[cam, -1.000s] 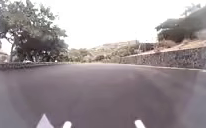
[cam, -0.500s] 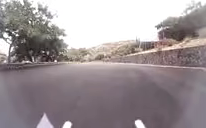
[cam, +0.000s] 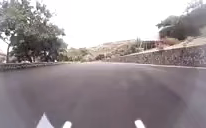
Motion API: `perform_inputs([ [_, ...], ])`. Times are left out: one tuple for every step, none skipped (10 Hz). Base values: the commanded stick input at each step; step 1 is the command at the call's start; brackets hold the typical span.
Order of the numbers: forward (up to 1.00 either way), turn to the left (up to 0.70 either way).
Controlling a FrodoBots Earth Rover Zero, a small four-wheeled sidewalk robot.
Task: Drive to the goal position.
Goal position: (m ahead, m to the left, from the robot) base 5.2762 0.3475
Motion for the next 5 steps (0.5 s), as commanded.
perform_inputs([
  [0.7, 0.0],
  [0.7, 0.0],
  [0.7, 0.0],
  [0.7, 0.0],
  [0.7, 0.0],
])
